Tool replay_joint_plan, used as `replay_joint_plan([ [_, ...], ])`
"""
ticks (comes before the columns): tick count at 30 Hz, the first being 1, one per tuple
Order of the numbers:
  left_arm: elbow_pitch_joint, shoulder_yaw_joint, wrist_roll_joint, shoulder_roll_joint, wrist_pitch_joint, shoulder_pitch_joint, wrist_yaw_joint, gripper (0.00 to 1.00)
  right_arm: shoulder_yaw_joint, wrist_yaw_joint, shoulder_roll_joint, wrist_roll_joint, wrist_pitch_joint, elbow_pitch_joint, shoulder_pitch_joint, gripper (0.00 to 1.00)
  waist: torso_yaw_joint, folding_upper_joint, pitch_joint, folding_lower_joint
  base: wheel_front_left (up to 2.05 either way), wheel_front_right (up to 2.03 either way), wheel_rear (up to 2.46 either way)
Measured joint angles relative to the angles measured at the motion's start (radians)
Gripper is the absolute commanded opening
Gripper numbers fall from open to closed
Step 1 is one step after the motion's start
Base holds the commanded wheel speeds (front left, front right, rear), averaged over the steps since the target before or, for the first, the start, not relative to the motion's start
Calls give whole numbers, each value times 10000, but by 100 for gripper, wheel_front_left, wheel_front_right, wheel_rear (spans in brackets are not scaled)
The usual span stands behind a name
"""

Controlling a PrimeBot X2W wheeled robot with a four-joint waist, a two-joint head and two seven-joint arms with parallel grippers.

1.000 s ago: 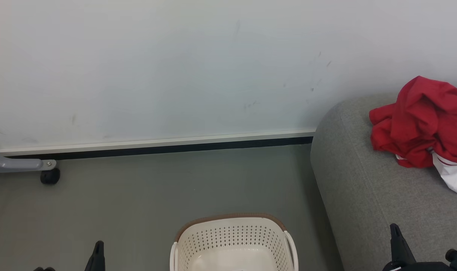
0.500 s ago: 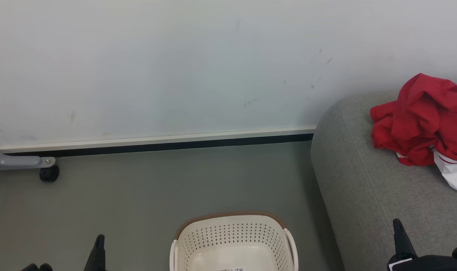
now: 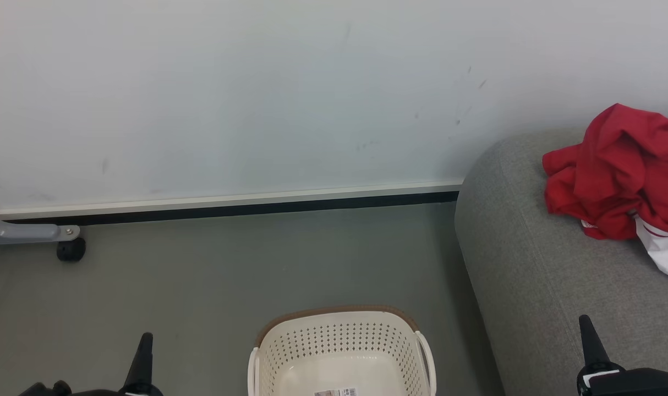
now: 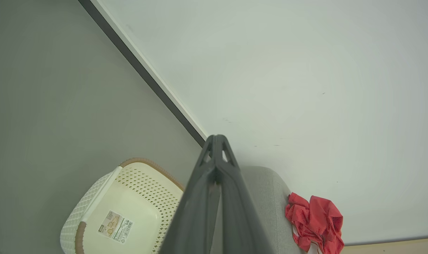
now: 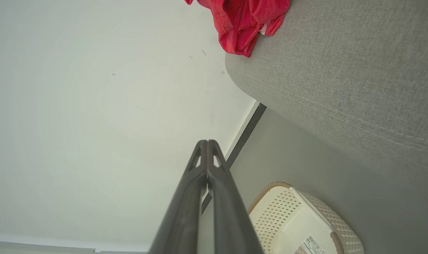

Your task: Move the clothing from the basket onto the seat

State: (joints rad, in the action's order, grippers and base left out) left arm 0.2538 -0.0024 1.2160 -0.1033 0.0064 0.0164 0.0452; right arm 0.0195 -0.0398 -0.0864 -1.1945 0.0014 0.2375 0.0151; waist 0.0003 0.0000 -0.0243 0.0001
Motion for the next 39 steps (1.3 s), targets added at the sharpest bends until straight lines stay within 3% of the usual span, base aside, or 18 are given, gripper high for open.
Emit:
replay_joint_plan([
  [34,393,909,3614,566,1022,-903,708,0,1101,-759,399,-3904,1055,589,640,0,-3,0,255,-1,0,0,0],
  [39,412,941,3837,602,1072,-961,784,0,1141,-794,416,-4010,1120,612,767,0,-3,0,261,-1,0,0,0],
])
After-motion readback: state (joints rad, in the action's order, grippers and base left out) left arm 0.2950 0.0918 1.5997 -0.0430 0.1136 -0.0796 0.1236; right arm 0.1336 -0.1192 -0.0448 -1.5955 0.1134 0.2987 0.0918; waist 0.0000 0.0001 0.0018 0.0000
